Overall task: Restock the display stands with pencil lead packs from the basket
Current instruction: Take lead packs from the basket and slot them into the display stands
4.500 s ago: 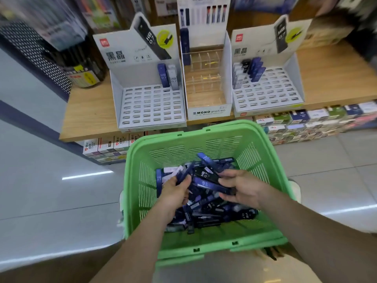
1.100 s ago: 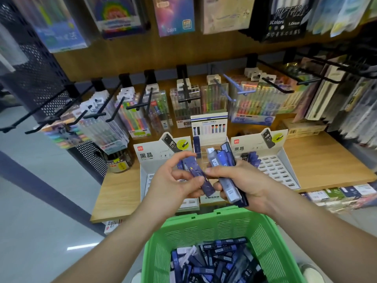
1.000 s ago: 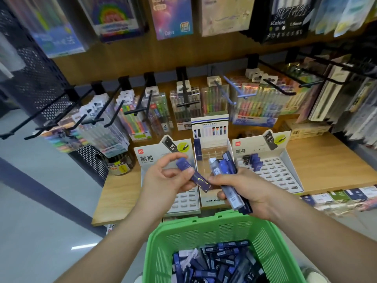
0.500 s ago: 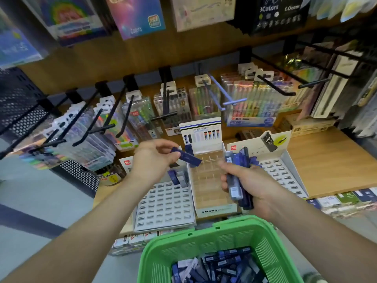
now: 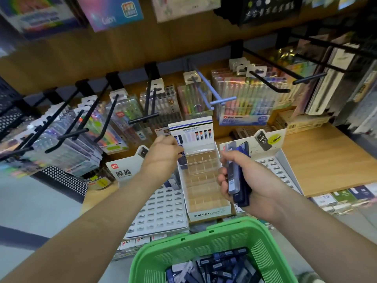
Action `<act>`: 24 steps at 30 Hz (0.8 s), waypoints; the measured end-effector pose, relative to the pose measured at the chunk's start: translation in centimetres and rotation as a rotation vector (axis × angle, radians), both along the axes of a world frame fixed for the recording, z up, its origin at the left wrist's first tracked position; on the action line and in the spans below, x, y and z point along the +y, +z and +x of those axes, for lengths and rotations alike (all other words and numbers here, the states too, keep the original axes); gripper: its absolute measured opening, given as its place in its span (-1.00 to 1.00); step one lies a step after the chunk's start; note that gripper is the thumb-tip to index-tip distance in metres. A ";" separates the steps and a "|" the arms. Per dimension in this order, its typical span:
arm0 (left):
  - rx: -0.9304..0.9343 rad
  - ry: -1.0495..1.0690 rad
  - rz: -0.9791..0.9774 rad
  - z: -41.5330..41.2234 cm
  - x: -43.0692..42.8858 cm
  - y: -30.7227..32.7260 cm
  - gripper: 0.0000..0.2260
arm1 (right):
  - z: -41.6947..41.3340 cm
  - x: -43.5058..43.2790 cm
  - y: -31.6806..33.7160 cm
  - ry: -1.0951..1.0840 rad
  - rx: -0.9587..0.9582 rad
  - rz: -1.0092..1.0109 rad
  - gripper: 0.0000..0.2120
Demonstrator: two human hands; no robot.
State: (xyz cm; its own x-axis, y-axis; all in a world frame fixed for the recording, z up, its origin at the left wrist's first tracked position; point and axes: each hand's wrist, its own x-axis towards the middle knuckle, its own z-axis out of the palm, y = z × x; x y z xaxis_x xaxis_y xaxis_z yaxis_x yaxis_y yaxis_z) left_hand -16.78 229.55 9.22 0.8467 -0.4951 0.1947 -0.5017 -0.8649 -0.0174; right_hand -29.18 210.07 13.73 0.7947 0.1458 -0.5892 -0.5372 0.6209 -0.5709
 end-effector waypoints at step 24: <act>0.857 0.214 -1.437 -9.6 -1.1 4.8 -0.79 | -0.4 1.5 0.8 0.212 -0.102 0.116 -0.56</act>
State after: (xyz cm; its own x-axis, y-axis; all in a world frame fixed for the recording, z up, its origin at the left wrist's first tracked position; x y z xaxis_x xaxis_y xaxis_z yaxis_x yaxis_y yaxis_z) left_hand -26.34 228.47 14.02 0.9640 -0.2083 -0.1651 0.1716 0.0137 0.9851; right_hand -29.57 211.62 14.49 0.7937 0.3771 -0.4773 -0.6055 0.5650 -0.5604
